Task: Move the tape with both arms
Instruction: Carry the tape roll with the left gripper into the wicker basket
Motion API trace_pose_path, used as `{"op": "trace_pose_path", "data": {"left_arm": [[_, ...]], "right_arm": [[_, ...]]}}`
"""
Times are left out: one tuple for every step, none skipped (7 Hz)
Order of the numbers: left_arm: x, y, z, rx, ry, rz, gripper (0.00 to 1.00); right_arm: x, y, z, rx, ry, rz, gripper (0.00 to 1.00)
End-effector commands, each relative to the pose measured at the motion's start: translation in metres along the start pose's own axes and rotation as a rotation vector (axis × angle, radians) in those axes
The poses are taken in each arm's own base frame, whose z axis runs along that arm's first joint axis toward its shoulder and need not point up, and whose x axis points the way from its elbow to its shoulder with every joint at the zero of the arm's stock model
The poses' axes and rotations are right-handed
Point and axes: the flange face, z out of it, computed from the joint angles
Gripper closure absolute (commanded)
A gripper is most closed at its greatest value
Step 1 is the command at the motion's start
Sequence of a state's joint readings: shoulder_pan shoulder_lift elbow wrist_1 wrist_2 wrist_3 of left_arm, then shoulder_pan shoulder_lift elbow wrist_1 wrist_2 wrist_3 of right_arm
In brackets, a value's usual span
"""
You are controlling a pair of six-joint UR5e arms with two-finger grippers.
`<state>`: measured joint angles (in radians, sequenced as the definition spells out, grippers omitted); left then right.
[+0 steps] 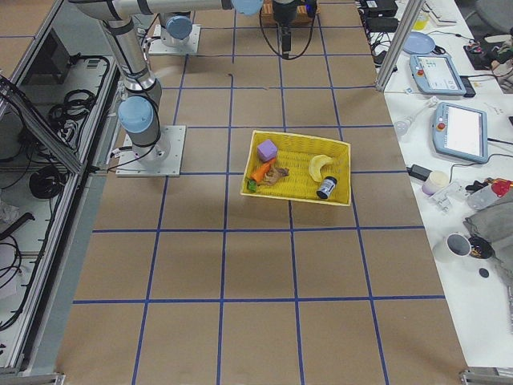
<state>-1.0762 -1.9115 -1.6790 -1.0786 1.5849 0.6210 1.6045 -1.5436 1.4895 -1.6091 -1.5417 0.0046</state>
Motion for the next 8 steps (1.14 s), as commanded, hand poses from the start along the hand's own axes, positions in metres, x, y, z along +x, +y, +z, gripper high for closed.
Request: {"op": "trace_pose_path", "data": {"left_arm": [[-0.056,0.022,0.017,0.004,-0.009,0.036,1.0],[-0.065,0.028,0.027,-0.01,0.003,0.02,1.0],[-0.068,0.028,0.043,-0.028,0.019,0.012,1.0],[-0.074,0.024,0.058,-0.021,0.011,0.009,1.0],[-0.076,0.021,0.074,-0.026,0.015,0.003,1.0],[-0.081,0.02,0.083,-0.019,0.009,0.0,1.0],[-0.095,0.023,0.091,-0.007,-0.004,-0.016,1.0],[-0.101,0.023,0.093,0.013,-0.021,-0.027,0.64]], "right_arm": [[0.0,0.001,0.0,0.0,0.0,0.0,0.0],[0.0,0.001,0.0,0.0,0.0,0.0,0.0],[0.0,0.001,0.0,0.0,0.0,0.0,0.0],[0.0,0.001,0.0,0.0,0.0,0.0,0.0],[0.0,0.001,0.0,0.0,0.0,0.0,0.0],[0.0,0.001,0.0,0.0,0.0,0.0,0.0],[0.0,0.0,0.001,-0.002,0.0,0.0,0.0],[0.0,0.001,0.001,-0.002,0.0,0.0,0.0]]}}
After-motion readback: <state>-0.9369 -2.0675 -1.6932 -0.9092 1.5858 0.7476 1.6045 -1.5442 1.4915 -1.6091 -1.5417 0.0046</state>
